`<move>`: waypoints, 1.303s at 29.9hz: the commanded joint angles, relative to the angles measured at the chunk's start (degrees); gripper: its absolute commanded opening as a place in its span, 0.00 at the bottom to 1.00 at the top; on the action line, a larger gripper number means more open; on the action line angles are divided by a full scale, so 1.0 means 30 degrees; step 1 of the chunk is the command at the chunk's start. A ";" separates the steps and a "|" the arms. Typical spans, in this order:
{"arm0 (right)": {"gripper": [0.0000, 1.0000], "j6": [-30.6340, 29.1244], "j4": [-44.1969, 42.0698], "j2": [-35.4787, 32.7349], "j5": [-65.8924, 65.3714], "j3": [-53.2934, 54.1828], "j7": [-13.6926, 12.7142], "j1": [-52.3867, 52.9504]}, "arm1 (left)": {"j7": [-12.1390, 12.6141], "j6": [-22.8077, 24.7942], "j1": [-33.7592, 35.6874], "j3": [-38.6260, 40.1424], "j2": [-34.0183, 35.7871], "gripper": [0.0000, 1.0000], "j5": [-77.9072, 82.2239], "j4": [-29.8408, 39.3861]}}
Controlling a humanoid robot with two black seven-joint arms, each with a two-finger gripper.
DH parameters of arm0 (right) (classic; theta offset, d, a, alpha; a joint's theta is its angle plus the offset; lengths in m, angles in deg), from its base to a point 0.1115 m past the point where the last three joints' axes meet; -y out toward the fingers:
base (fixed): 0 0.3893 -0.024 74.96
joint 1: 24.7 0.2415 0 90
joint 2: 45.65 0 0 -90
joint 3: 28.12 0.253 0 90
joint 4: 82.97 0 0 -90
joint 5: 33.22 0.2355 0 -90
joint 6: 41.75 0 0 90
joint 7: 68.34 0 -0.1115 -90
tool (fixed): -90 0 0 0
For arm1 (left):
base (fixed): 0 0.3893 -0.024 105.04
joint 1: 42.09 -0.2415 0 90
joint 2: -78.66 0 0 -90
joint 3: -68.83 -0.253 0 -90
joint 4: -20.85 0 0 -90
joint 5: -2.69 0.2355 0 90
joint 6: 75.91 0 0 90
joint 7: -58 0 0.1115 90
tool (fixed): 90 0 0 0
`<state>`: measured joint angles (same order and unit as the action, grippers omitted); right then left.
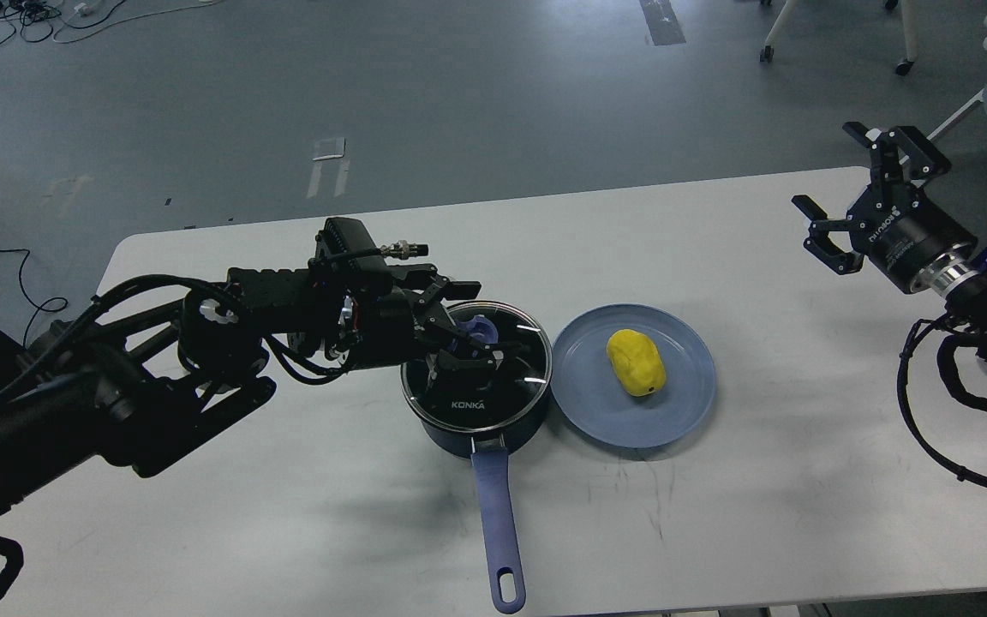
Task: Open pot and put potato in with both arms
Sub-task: 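Reach the left gripper to the pot lid's blue knob and grasp it, then lift the glass lid off the pot and lower it beside the pot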
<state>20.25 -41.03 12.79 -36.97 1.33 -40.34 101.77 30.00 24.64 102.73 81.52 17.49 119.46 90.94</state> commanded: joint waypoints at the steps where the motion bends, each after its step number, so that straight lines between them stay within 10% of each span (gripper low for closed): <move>1: 1.00 0.0000 -0.0003 0.0004 -0.0011 0.0028 0.0000 -0.0001 | 0.0001 0.0028 -0.0141 -0.0041 -0.0027 0.98 0.0071 -0.0218; 15: 1.00 0.0000 0.0026 0.0004 -0.0011 0.0028 0.0000 -0.0001 | 0.0001 -0.0001 -0.0698 -0.0041 0.0031 0.96 0.0041 -0.0277; 30: 1.00 0.0000 0.0056 0.0004 -0.0010 -0.0001 0.0000 -0.0001 | 0.0001 -0.0119 -0.0962 0.0046 0.0353 0.40 -0.0017 -0.0277; 39: 1.00 0.0000 0.0056 -0.0026 -0.0011 0.0028 0.0000 -0.0001 | 0.0001 -0.0148 0.0120 0.0280 0.1524 0.39 -0.0163 0.0308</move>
<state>20.25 -40.86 12.79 -37.00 1.37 -40.34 101.77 30.00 24.17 101.26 82.18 20.54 119.12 91.10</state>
